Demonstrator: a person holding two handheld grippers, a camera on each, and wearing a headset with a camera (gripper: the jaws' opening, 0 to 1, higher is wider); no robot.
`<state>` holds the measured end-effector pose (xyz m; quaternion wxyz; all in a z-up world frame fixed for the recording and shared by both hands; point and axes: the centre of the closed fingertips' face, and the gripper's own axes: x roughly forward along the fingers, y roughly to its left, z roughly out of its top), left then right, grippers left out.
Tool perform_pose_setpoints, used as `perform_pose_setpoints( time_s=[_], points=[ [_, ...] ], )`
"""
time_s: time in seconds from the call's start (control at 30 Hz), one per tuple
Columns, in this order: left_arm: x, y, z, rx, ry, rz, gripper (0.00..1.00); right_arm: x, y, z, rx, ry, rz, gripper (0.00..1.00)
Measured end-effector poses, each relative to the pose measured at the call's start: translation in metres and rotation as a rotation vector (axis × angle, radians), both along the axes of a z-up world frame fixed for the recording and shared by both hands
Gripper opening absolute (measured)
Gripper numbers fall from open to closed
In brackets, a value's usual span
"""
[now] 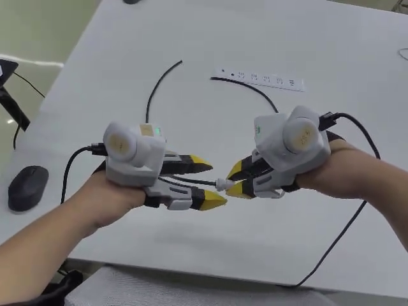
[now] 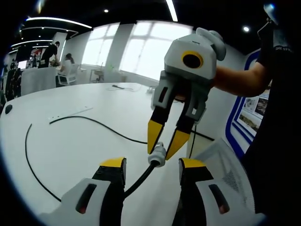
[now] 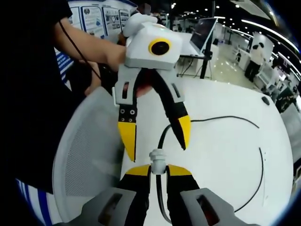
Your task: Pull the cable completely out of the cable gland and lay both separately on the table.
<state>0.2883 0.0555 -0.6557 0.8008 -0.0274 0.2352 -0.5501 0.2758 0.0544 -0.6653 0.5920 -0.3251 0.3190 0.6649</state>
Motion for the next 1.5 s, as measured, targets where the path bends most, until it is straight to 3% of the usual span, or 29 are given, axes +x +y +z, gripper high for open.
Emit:
perform_pose_setpoints(
  time_s=[0.13,0.4,0.47,0.83,1.03,1.23,1.43,1.47,1.5],
  points=[
    [-0.003,-0.002,0.0,-0.001,-0.002,-0.023,0.34,-0.001,-0.001,0.0,0.001,0.006,0.002,0.07],
    [-0.006,-0.009,-0.001,-0.002,0.001,-0.053,0.24,-0.002,-0.004,0.0,0.005,0.002,0.011,0.07],
    [-0.006,-0.01,-0.003,-0.001,0.019,-0.051,0.24,-0.003,-0.005,0.0,0.008,0.004,0.016,0.07],
    [-0.008,-0.015,0.001,-0.016,0.008,-0.077,0.17,-0.001,-0.006,-0.001,0.019,-0.013,0.045,0.07],
    [-0.011,-0.017,-0.001,-0.012,0.027,-0.086,0.16,-0.004,-0.008,-0.003,0.022,-0.008,0.053,0.07],
    [-0.008,-0.016,-0.001,0.014,0.001,-0.085,0.15,-0.001,-0.008,-0.003,0.06,-0.029,0.045,0.08],
    [-0.007,-0.015,0.003,0.015,-0.011,-0.093,0.15,0.0,-0.008,0.003,0.122,0.023,-0.003,0.09],
    [-0.007,-0.016,0.004,0.015,-0.014,-0.094,0.15,0.0,-0.008,0.003,0.134,0.051,-0.023,0.09],
    [-0.008,-0.016,0.005,0.017,-0.02,-0.1,0.15,-0.003,-0.008,0.005,0.15,0.126,-0.062,0.1]
  ],
)
